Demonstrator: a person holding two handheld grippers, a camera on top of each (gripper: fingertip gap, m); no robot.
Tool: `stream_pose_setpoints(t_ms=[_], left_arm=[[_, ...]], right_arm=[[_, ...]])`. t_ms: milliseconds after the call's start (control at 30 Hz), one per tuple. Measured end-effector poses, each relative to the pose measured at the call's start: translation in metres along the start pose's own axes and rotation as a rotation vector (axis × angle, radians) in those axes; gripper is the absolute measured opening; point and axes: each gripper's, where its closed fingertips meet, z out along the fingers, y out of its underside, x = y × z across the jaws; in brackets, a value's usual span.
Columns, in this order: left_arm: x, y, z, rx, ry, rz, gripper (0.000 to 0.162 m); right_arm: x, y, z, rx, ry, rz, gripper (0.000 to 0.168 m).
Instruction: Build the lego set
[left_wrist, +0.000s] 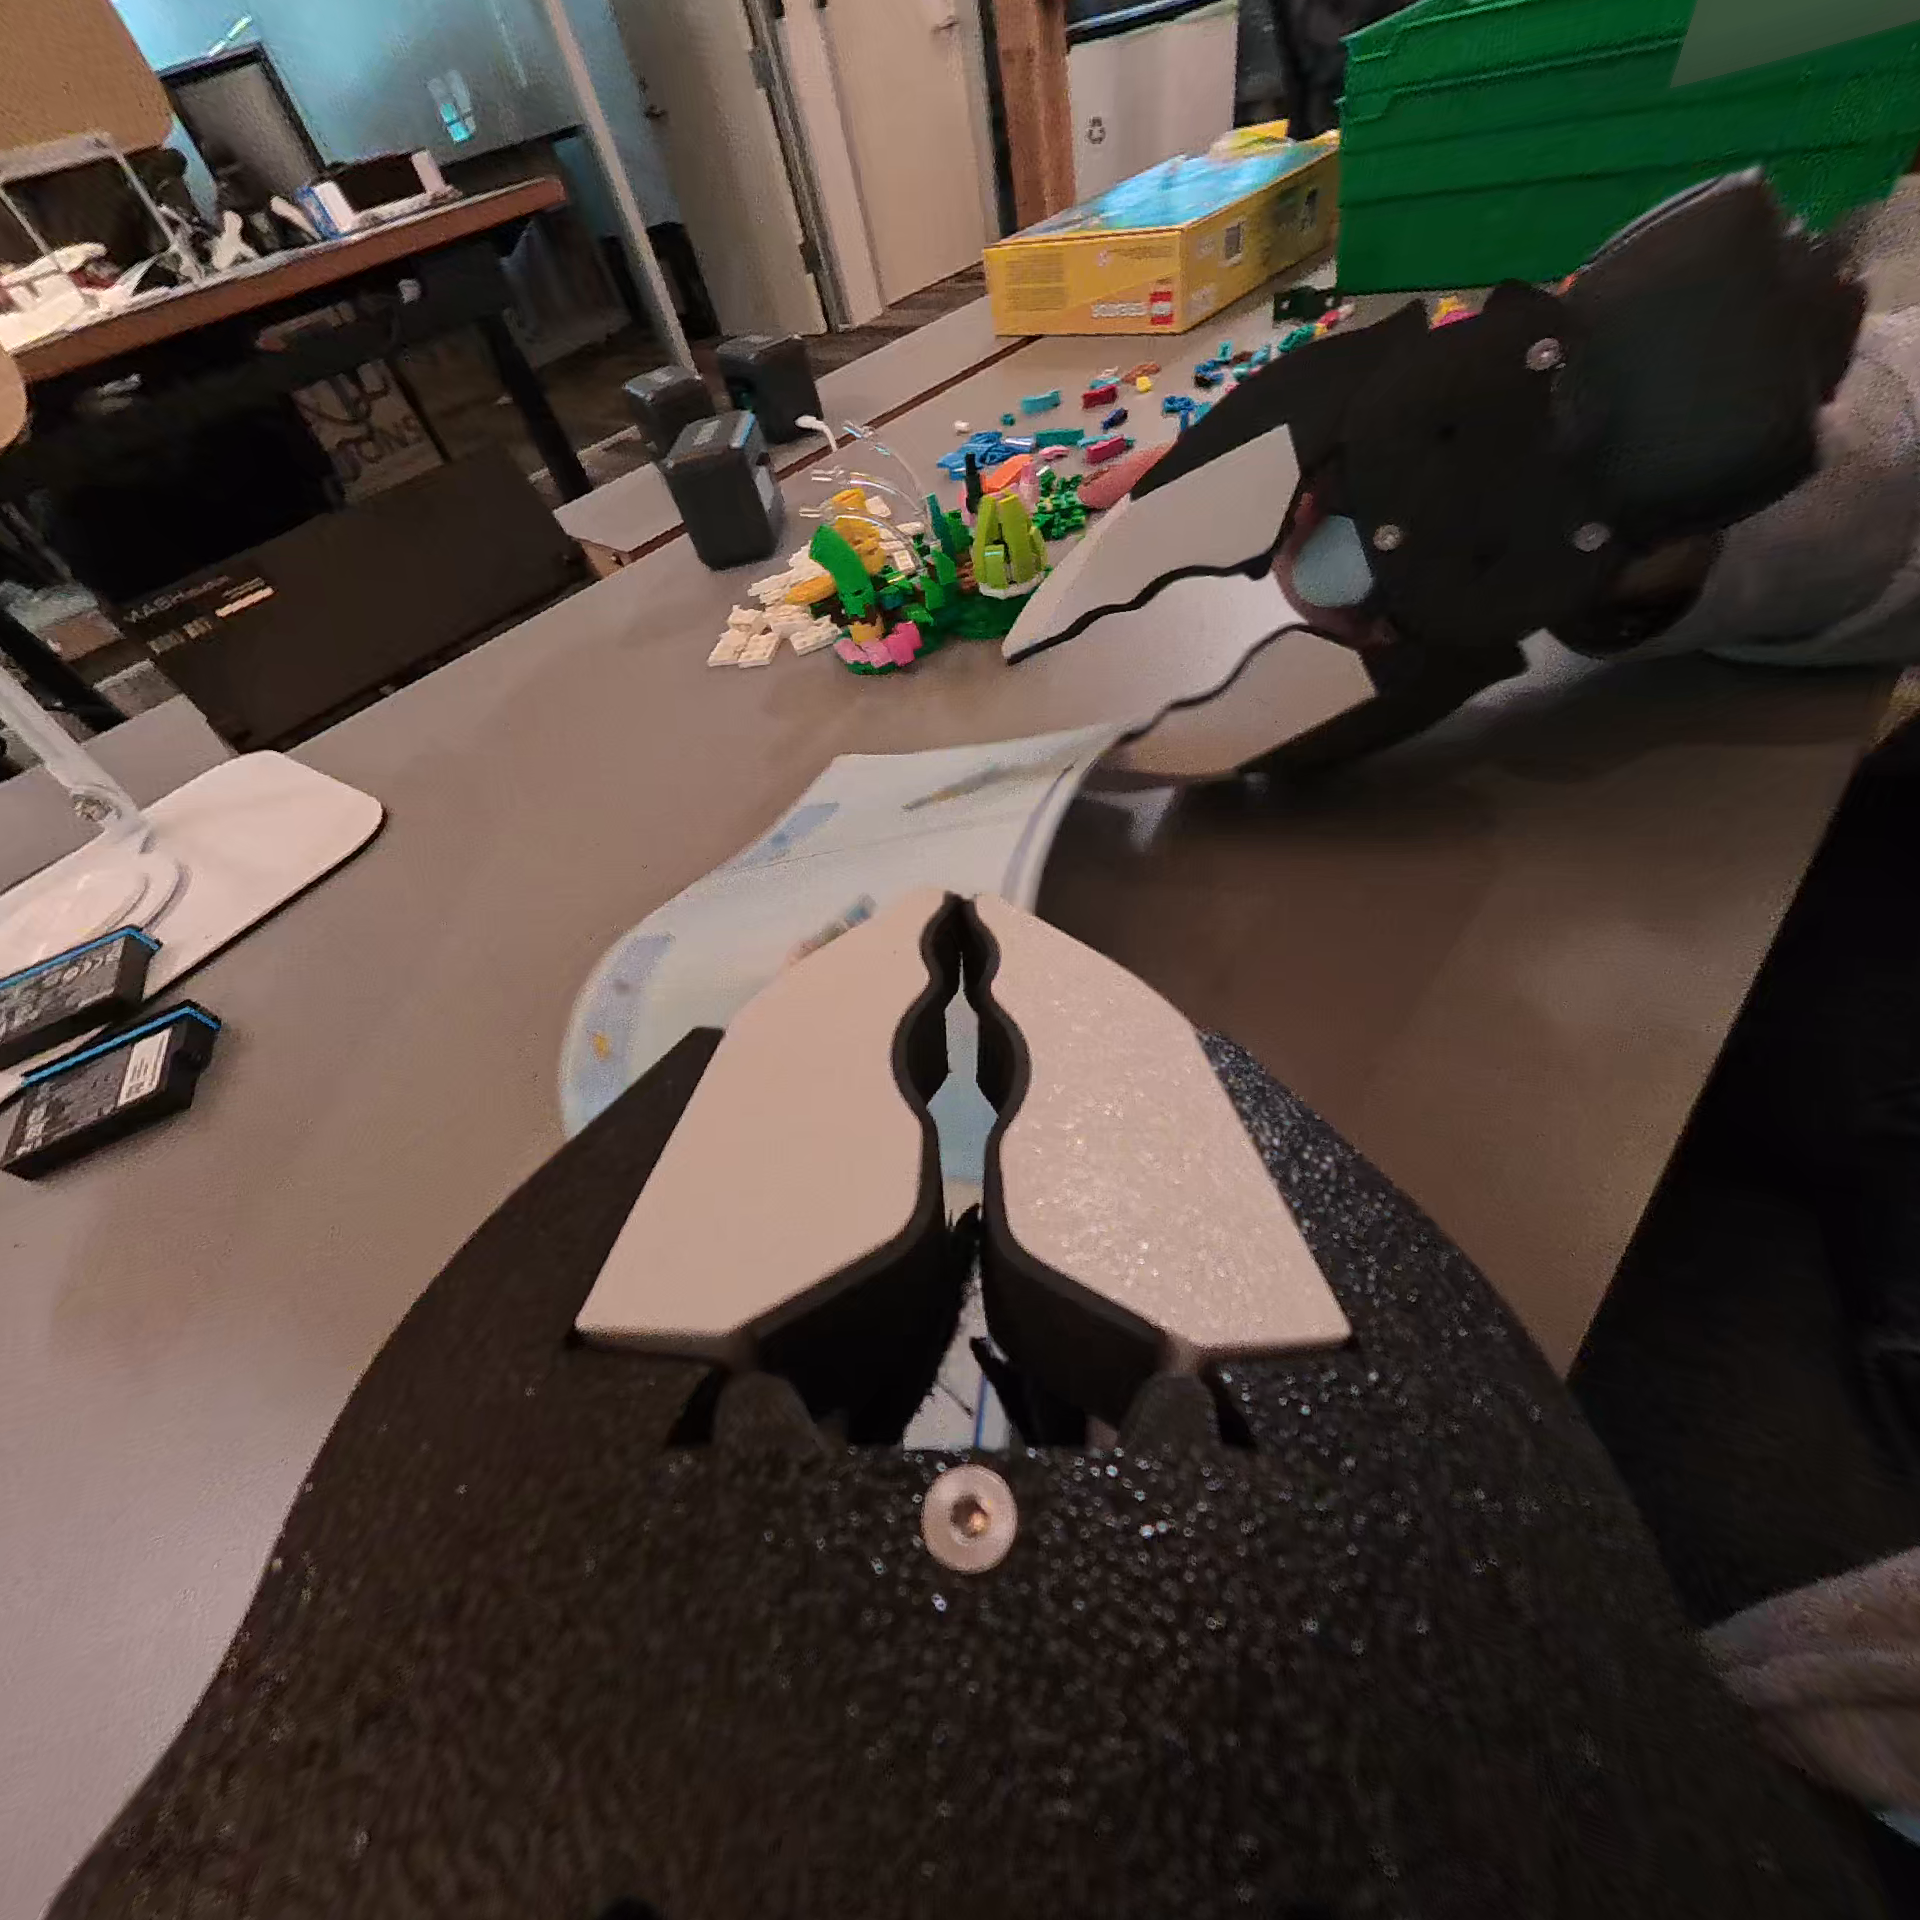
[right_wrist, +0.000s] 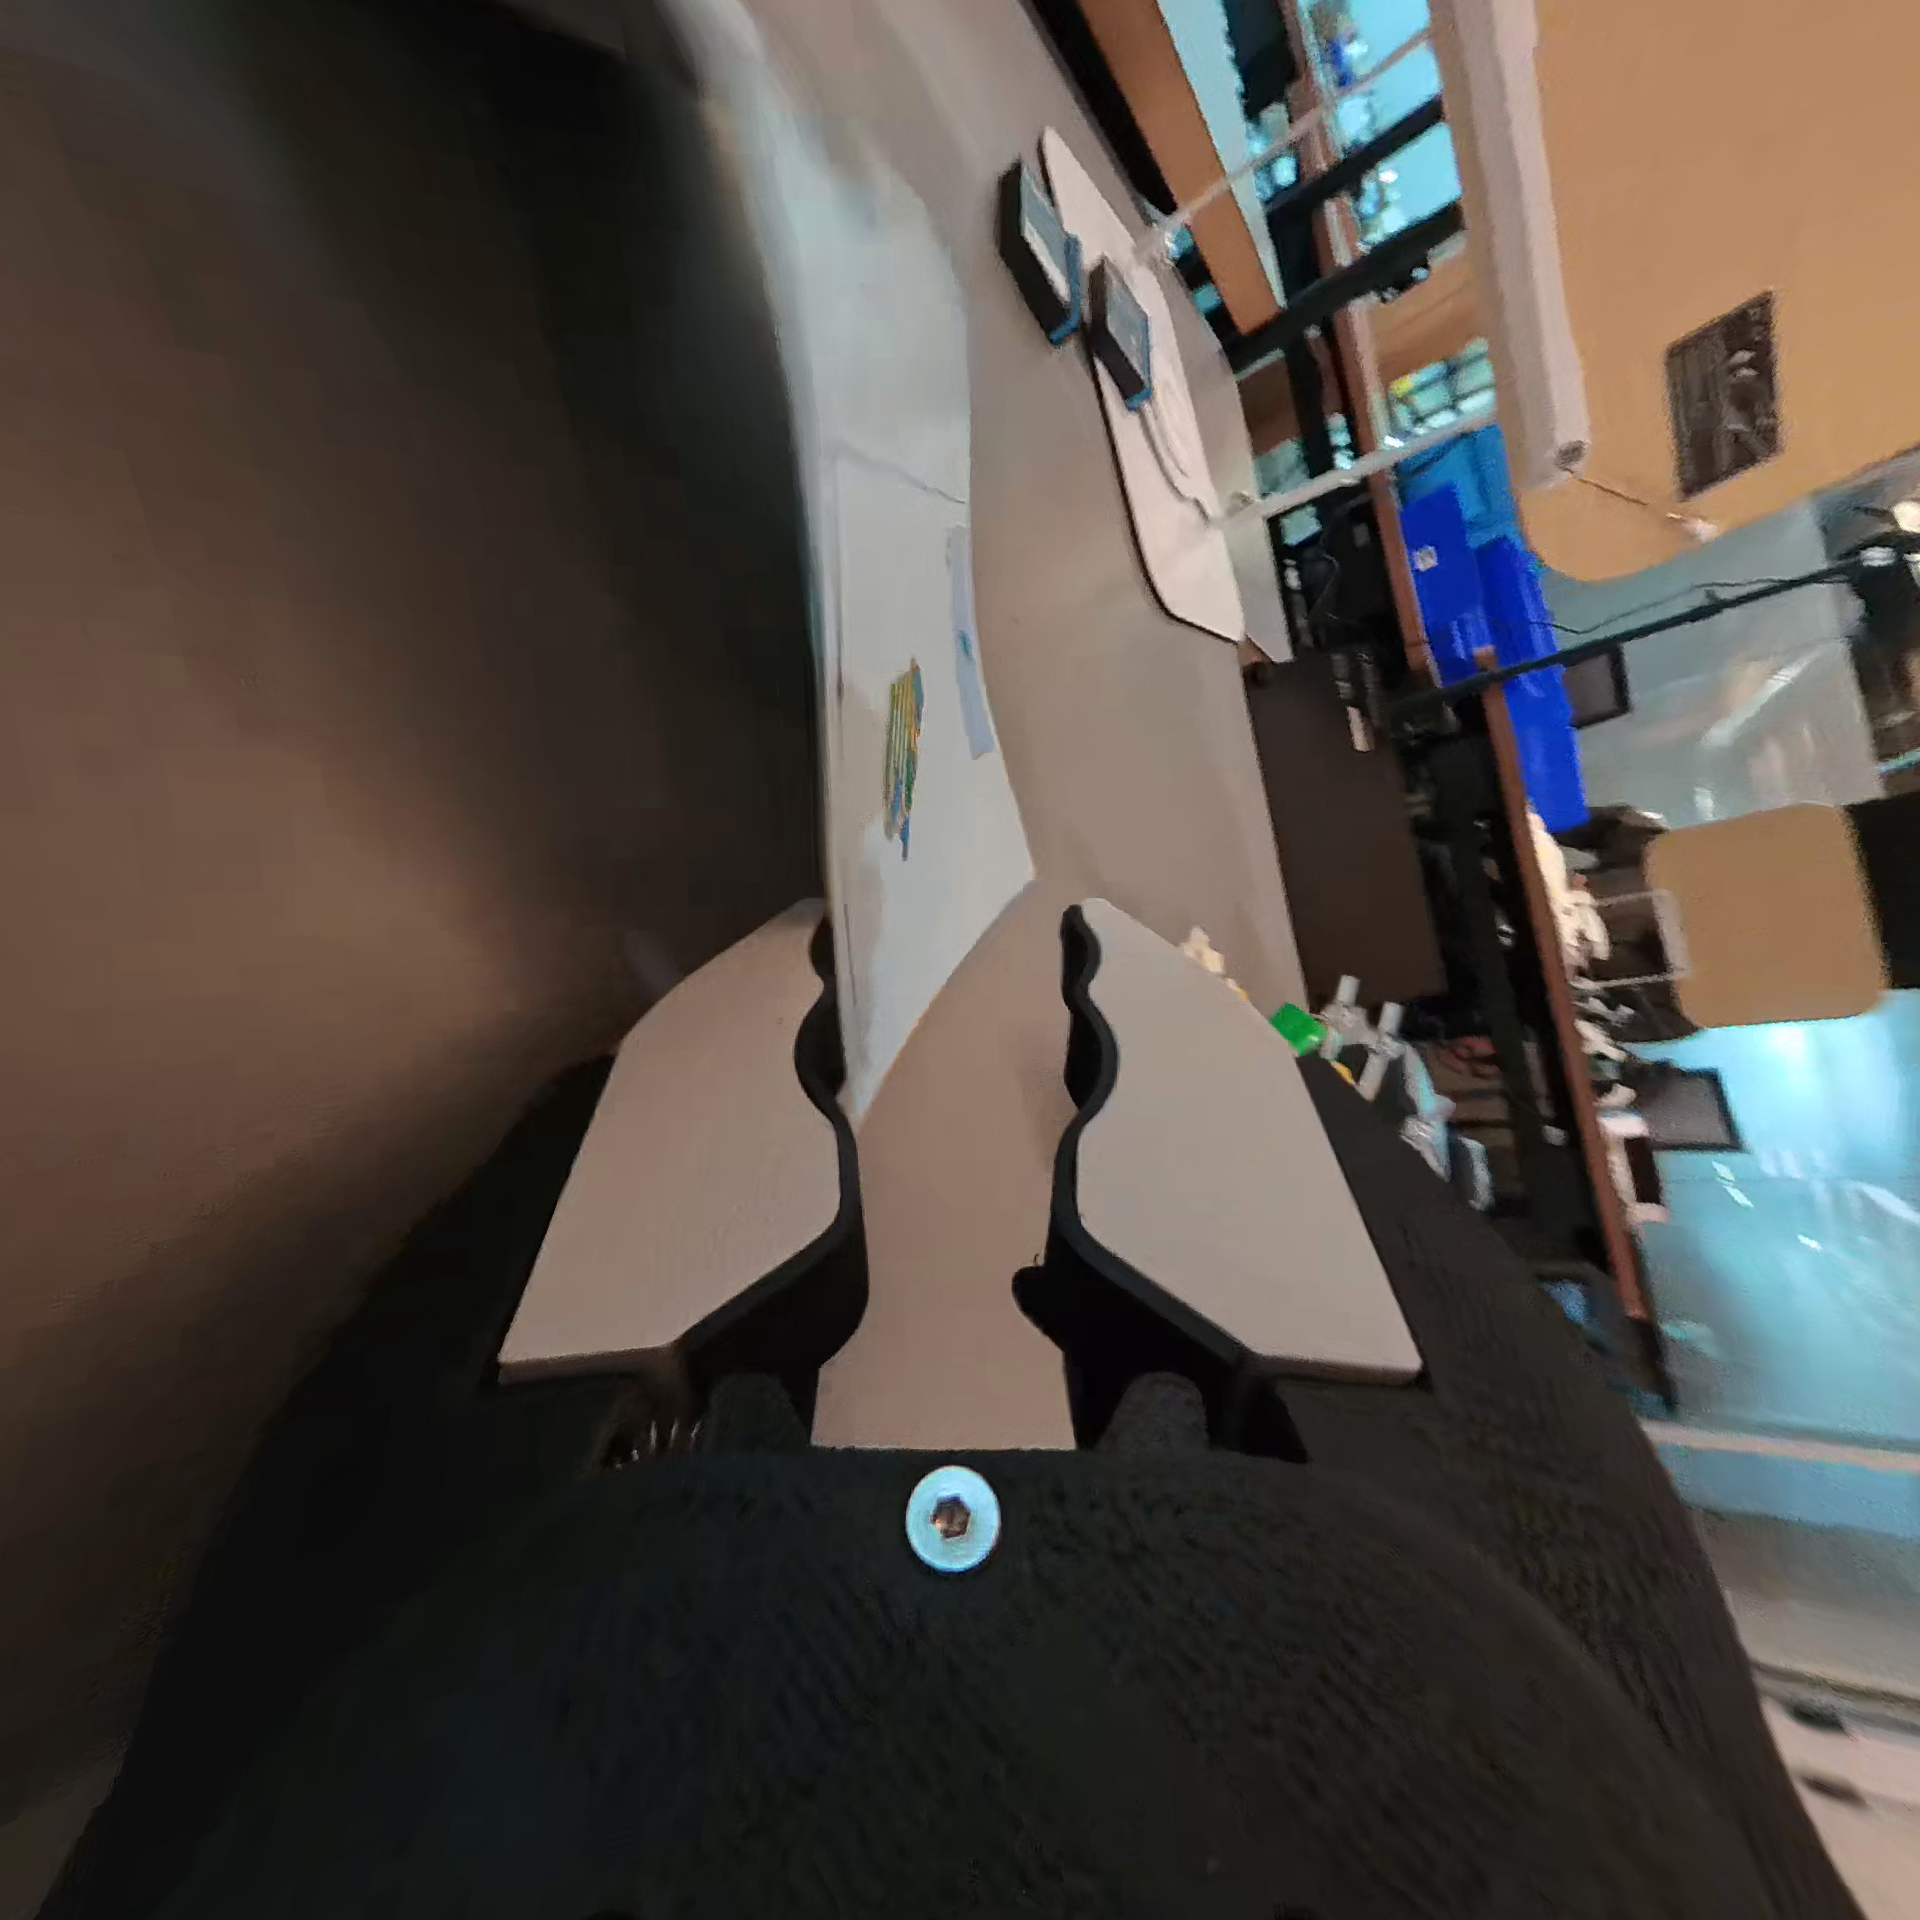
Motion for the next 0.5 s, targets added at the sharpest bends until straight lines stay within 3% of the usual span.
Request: stream_pose_setpoints(t_ms=[67,133,400,500], left_arm=[[0.001,0.002,-0.001,-0.008,0.002,0.010,0.000],[-0.001,0.002,0.000,-0.008,-0.002,-0.012,0.004],[0.011,-0.009,0.047,-0.087,0.038,-0.014,0.021],[0.025,-0.007,0.073,-0.160,0.130,-0.045,0.024]], right_arm=[[0.006,0.003,-0.002,0.004,0.067,-0.022,0.023],[0.009,0.007,-0.004,0.001,0.105,-0.028,0.017],[0.024,0.027,-0.004,-0.039,0.172,0.134,0.018],[0.024,0.032,-0.001,-0.044,0.155,0.194,0.019]])
